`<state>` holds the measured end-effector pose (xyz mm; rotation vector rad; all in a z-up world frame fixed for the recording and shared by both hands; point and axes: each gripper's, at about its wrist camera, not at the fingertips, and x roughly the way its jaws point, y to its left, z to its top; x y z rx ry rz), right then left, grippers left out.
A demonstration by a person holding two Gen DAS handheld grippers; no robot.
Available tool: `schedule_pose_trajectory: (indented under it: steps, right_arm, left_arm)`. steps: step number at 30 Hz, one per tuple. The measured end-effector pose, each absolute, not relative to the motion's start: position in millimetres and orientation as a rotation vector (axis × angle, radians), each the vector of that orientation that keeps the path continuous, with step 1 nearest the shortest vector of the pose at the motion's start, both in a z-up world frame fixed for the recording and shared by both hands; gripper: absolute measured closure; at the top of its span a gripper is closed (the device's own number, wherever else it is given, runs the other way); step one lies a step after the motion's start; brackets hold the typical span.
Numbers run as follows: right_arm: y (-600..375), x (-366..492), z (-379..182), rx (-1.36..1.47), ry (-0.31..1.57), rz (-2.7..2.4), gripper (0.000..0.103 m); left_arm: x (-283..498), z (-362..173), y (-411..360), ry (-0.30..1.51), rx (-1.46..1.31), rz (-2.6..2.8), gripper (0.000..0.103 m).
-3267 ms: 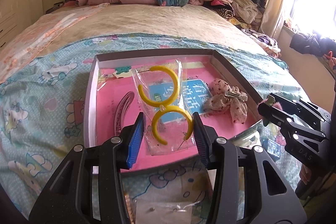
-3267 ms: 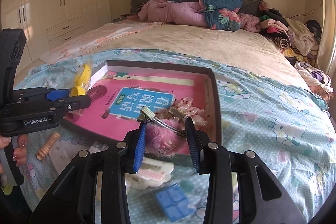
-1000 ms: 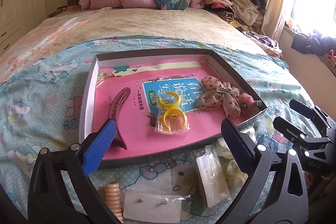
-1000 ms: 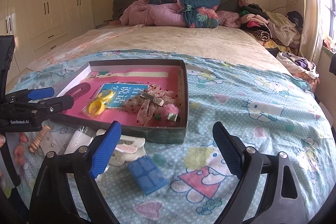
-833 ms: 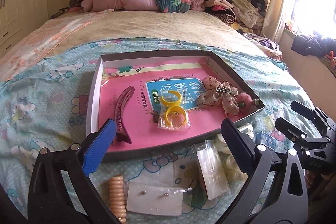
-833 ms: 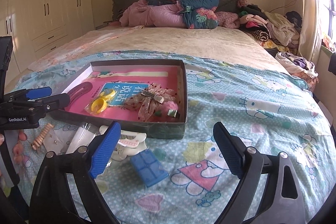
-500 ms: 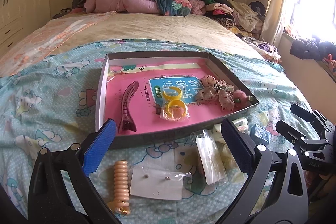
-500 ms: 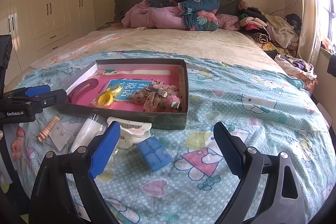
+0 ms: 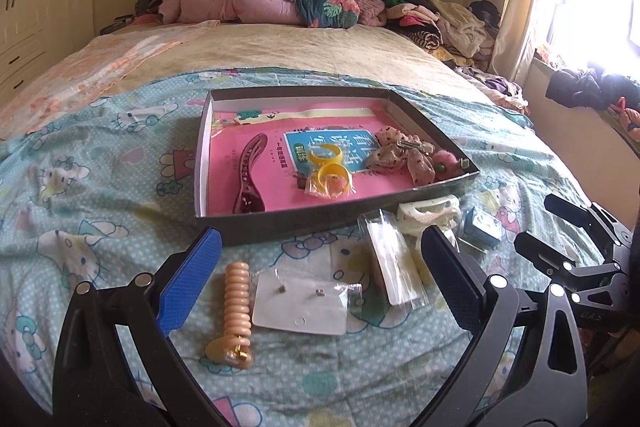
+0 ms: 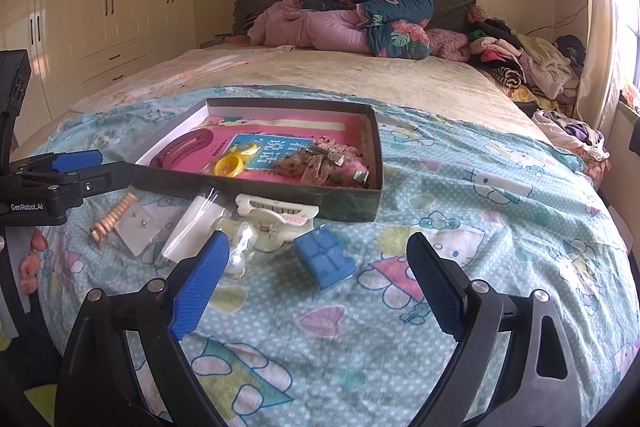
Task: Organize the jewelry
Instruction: 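Withdraw both tools from the box toward the remaining items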
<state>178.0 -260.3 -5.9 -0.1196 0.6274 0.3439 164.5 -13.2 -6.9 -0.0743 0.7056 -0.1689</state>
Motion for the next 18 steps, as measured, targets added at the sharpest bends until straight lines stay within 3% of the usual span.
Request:
schedule_pose_trajectory:
  steps: [18]
  right_arm:
    - [-264, 154, -22, -0.123, 0.659, 0.367, 0.015]
  left_arm:
    - [149, -28, -42, 0.779, -0.039, -0.25, 0.012]
